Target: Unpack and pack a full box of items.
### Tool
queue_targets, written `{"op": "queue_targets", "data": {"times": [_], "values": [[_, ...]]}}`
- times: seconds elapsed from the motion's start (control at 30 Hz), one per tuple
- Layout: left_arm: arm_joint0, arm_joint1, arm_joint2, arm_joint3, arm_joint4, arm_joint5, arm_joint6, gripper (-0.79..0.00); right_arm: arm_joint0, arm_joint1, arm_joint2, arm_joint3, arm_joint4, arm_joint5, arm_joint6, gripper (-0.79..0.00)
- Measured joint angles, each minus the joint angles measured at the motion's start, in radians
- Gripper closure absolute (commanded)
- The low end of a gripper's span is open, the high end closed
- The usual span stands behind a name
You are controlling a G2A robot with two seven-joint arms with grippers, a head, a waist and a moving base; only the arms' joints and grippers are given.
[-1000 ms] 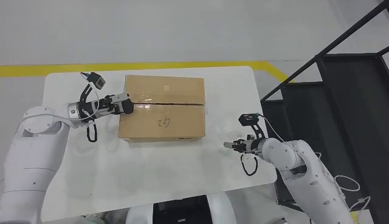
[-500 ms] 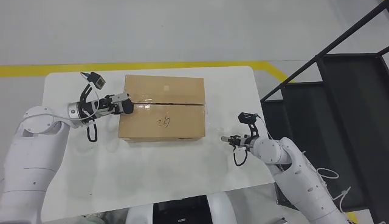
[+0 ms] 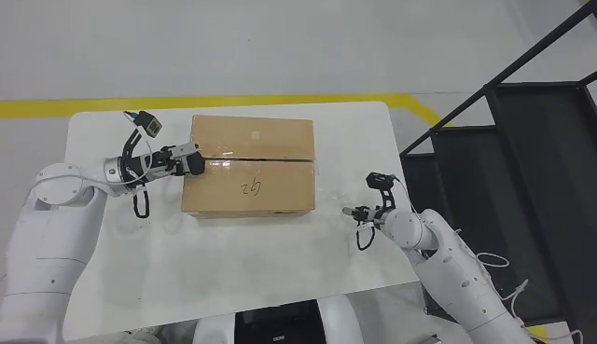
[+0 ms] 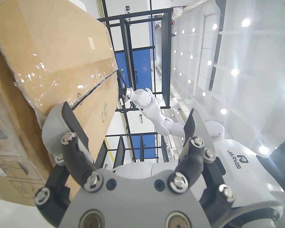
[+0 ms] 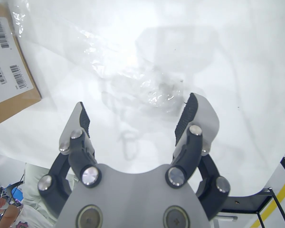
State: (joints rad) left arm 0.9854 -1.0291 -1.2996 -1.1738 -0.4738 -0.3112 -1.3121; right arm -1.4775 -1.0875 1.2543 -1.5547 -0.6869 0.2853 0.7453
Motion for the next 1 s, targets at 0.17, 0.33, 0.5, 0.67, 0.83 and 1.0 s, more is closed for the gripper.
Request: {"op": "queue_targets", "data": {"times": [0.17, 0.33, 0.5, 0.67, 0.83, 1.0], "values": [[0.0, 0.0, 0.0, 0.0, 0.0, 0.0, 0.0, -0.785, 0.005, 0.003, -0.034, -0.031, -0.11, 0.016, 0.031, -0.671], [0.0, 0.0, 0.0, 0.0, 0.0, 0.0, 0.0, -0.785, -0.01, 0.01, -0.05, -0.082, -0.257, 0.057, 0.079, -0.699], [0.0, 0.0, 0.0, 0.0, 0.0, 0.0, 0.0, -0.785, -0.01, 0.006, -0.04, -0.08, -0.24, 0.066, 0.087, -0.646], [0.0, 0.0, 0.0, 0.0, 0.0, 0.0, 0.0, -0.785, 0.011, -0.002, -0.044, -0.035, -0.176, 0.033, 0.067, -0.554], [0.0, 0.0, 0.0, 0.0, 0.0, 0.0, 0.0, -0.785, 0.031, -0.009, -0.061, -0.001, -0.175, 0.036, 0.061, -0.526], [0.0, 0.0, 0.0, 0.0, 0.0, 0.0, 0.0, -0.785, 0.039, -0.012, -0.067, 0.007, -0.193, 0.049, 0.062, -0.493]]}}
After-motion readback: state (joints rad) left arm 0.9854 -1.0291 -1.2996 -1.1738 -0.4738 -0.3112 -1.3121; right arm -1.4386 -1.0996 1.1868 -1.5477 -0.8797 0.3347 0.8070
